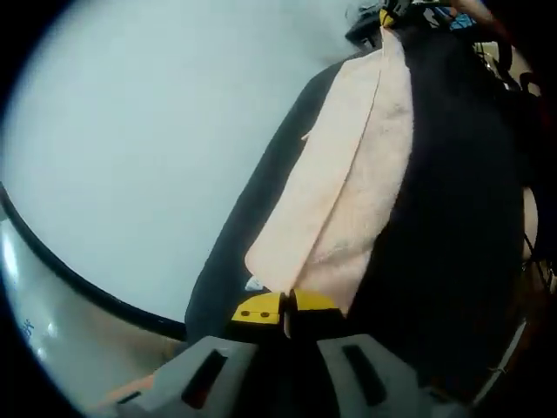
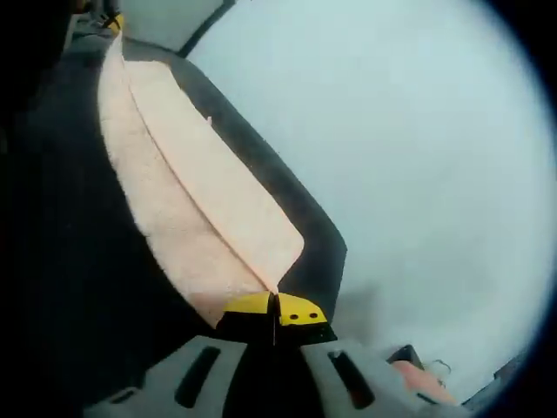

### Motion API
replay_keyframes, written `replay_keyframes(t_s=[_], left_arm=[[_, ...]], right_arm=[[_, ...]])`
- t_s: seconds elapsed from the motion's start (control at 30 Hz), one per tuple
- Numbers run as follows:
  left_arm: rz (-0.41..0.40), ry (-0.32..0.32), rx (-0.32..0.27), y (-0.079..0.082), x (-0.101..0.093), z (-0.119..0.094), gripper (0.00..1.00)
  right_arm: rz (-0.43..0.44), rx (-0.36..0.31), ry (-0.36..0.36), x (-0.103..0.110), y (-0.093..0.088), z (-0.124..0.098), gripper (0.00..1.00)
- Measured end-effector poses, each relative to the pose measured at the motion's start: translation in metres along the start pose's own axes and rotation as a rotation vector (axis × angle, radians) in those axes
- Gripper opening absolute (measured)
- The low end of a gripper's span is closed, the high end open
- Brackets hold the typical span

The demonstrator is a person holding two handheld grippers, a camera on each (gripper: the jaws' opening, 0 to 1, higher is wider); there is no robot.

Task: Fold the towel on the table until its edges align and the towel forms a compact rectangular stack.

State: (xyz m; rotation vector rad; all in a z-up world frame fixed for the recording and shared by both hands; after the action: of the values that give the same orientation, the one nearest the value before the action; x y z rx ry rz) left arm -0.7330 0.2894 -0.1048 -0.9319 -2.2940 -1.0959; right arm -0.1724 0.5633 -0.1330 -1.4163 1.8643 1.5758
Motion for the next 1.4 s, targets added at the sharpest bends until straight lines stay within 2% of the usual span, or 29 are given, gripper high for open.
replay_keyframes(t_s=[0.07,0.13,0.2,0.27,0.33,0.43,0.5,0.6,0.67,0.7,0.73,0.9,0.93,0.97,1.03,1.1,1.2,1.23,1.27,1.3,1.33,1.4], left_arm=[[-0.013,-0.007,-0.001,0.004,0.016,0.016,0.00],[-0.015,-0.007,0.033,0.005,0.024,0.033,0.00],[0.002,-0.017,0.064,0.000,0.035,0.054,0.00],[0.013,-0.029,0.090,-0.007,0.039,0.073,0.00],[-0.005,-0.043,0.104,-0.012,0.045,0.096,0.00],[-0.027,-0.053,0.128,-0.022,0.054,0.124,0.00],[-0.040,-0.054,0.134,-0.019,0.056,0.140,0.00],[-0.060,-0.030,0.141,-0.021,0.072,0.159,0.00],[-0.059,-0.016,0.148,-0.021,0.075,0.163,0.00],[-0.053,0.002,0.151,-0.022,0.078,0.165,0.00],[-0.059,0.014,0.141,-0.022,0.083,0.170,0.00],[-0.105,0.047,0.111,-0.023,0.096,0.179,0.00],[-0.107,0.028,0.098,-0.023,0.094,0.182,0.00],[-0.155,0.004,0.094,-0.026,0.091,0.187,0.00],[-0.186,0.003,0.082,-0.033,0.098,0.194,0.00],[-0.233,0.001,0.053,-0.029,0.097,0.199,0.00],[-0.226,-0.021,0.073,-0.035,0.092,0.211,0.00],[-0.211,-0.038,0.089,-0.037,0.087,0.214,0.00],[-0.207,-0.081,0.111,-0.040,0.072,0.214,0.01],[-0.208,-0.084,0.108,-0.040,0.069,0.213,0.02],[-0.185,-0.068,0.072,-0.039,0.075,0.211,0.05],[-0.256,-0.094,0.014,-0.030,0.072,0.197,0.17]], right_arm=[[0.014,0.049,-0.005,0.000,0.000,0.028,0.00],[0.000,0.058,0.003,0.002,0.005,0.052,0.00],[-0.016,0.074,0.014,0.001,0.010,0.081,0.00],[0.010,0.090,0.044,0.005,0.012,0.099,0.00],[0.000,0.107,0.069,0.008,0.012,0.120,0.00],[-0.047,0.114,0.083,0.010,0.014,0.141,0.00],[-0.091,0.100,0.083,0.007,0.020,0.153,0.00],[-0.101,0.083,0.079,0.001,0.032,0.169,0.00],[-0.107,0.054,0.066,-0.006,0.040,0.176,0.00],[-0.078,0.045,0.055,-0.008,0.044,0.176,0.00],[-0.060,0.033,0.043,-0.013,0.047,0.186,0.00],[-0.086,0.023,0.020,-0.014,0.049,0.203,0.00],[-0.105,0.038,0.027,-0.011,0.046,0.206,0.00],[-0.104,0.035,0.026,-0.010,0.047,0.213,0.00],[-0.073,0.037,0.016,-0.006,0.044,0.216,0.00],[-0.036,0.048,0.002,-0.004,0.041,0.223,0.00],[-0.034,0.081,0.005,0.004,0.032,0.240,0.00],[-0.034,0.090,0.007,0.012,0.029,0.234,0.00],[-0.038,0.091,0.012,0.017,0.026,0.232,0.00],[-0.034,0.066,-0.014,0.015,0.028,0.234,0.00],[-0.010,0.058,-0.009,0.013,0.027,0.232,0.00],[0.081,0.050,-0.003,0.007,0.026,0.227,0.05]])
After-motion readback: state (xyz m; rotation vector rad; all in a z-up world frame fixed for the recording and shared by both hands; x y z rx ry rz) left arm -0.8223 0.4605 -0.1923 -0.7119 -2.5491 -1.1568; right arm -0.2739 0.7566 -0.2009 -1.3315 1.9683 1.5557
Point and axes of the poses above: the point that each gripper's makers call its tool centre point, and the gripper's own axes: z roughly forward along the fingers, x roughly to its left, y roughly out of its top, the point moved 2 cm from there along -z, roughly backward along the fingers, and after that the axes turned 9 degrees about -y, right-handed, at the moved point
